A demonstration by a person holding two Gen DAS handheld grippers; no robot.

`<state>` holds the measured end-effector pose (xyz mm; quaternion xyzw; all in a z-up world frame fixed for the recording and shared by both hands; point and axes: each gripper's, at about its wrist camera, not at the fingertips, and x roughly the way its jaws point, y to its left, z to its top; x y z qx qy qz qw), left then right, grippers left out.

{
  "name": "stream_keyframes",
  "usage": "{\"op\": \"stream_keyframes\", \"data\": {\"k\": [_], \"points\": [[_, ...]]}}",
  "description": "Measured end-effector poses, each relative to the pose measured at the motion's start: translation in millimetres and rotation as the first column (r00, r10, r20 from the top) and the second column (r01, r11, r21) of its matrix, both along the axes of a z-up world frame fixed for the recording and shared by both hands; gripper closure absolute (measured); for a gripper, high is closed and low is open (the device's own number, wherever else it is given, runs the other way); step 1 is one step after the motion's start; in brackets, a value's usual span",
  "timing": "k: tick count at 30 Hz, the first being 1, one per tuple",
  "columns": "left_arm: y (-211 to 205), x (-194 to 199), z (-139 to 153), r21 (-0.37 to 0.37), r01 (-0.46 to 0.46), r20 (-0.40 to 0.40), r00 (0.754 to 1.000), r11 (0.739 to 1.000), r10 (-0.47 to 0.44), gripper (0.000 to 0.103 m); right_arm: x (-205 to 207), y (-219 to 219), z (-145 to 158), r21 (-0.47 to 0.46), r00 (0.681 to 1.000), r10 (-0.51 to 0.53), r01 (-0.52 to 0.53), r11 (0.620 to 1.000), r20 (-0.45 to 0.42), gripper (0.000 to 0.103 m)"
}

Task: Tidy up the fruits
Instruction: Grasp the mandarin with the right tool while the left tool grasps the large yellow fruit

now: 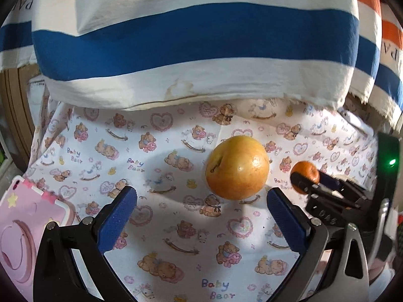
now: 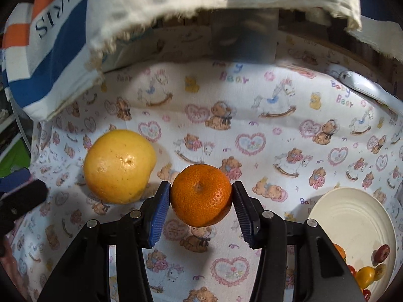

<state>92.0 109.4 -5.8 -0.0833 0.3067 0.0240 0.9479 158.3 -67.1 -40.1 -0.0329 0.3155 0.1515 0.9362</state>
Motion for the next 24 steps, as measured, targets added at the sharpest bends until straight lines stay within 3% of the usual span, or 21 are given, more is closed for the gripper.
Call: {"op": "stream_keyframes", "data": {"k": [6,8,12,16,24], "points": [[-10,2,3,0.027,0.046,0.012,0.999,0.999,-0.047,0.001,-5,-16,10,0.044,1.000,-0.020,0.019,0.999,0.014,0.052],[-16,10,6,0.025,0.099,-0.017,0.995,0.995,-0.098,0.001,-5,-20,17,0.051,1.000,-0.019,0.017,0.999,0.023,0.052],[-31,30,21,0.138,0.153,-0.066,0.987,0.978,-0.145,0.004,-9,-19,28,0.056,0.998,-0.024,0.021,0.998,0.061,0.052],[-41,53,25,0.138,0.213,-0.113,0.974,0.967,-0.198,0.004,-7,-24,32,0.064,0.998,-0.048,0.045,0.997,0.048,0.052],[-61,91,1,0.198,0.208,-0.206,0.964,0.958,-0.167,0.004,-3,-39,47,0.030,0.991,-0.103,0.101,0.994,0.082,0.052]]}}
